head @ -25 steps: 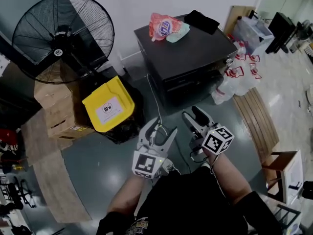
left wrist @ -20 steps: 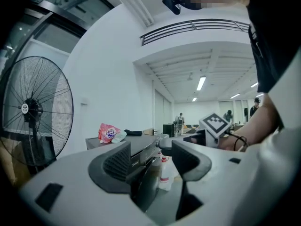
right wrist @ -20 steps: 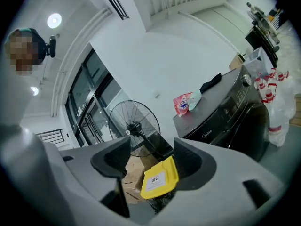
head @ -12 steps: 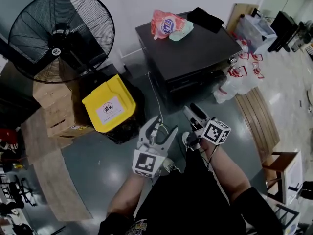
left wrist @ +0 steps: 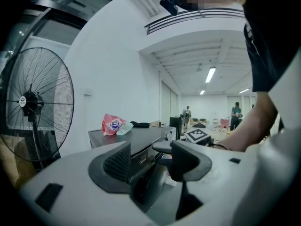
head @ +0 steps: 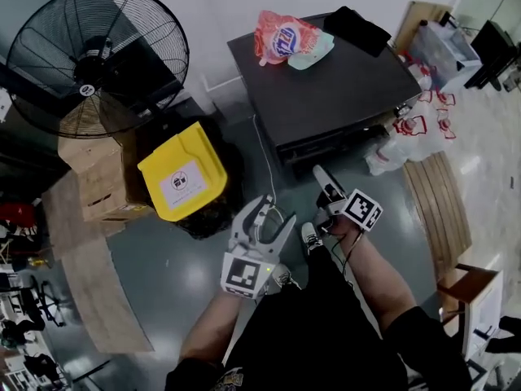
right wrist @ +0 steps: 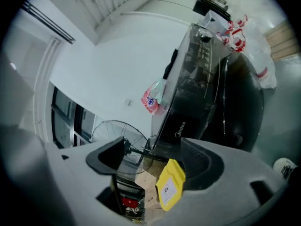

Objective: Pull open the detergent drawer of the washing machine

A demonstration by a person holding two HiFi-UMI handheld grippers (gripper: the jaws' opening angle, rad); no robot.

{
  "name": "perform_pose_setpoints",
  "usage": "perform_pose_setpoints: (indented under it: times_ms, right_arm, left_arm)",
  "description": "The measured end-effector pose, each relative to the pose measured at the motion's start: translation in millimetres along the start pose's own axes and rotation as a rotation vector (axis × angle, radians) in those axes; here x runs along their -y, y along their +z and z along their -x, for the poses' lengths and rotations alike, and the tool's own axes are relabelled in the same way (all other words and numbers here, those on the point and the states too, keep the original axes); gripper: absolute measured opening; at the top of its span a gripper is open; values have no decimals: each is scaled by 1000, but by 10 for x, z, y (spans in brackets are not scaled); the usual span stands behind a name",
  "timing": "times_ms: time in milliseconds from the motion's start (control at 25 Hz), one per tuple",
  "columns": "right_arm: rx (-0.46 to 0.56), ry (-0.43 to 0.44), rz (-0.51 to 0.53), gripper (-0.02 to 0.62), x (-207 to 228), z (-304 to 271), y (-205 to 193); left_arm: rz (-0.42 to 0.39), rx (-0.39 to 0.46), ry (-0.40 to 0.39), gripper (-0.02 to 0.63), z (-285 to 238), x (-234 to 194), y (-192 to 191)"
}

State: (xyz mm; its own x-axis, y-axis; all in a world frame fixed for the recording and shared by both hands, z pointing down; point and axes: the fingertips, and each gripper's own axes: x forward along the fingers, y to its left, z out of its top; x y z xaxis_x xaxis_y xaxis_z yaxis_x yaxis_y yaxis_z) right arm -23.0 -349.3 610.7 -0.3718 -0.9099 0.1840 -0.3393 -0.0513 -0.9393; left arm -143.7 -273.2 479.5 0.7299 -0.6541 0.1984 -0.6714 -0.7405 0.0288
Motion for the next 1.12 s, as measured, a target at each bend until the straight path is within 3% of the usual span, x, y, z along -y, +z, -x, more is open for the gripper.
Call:
perform_pose_setpoints:
  times_ms: [120, 280, 440, 1120]
  right_arm:
    - [10, -30, -75, 404, 235, -184, 144]
    - [18, 43, -110, 429, 435, -462, 314]
    - [10, -14, -189, 444, 661, -591, 369]
    - [-20, 0, -222, 446, 813, -995, 429]
  left_arm:
    - [5, -19, 9, 252, -218, -57, -53]
    - [24, -37, 15, 252, -470, -83, -98]
    - [28, -52, 21, 252, -651, -109, -204]
    - [80, -98, 44, 252, -905, -276, -336]
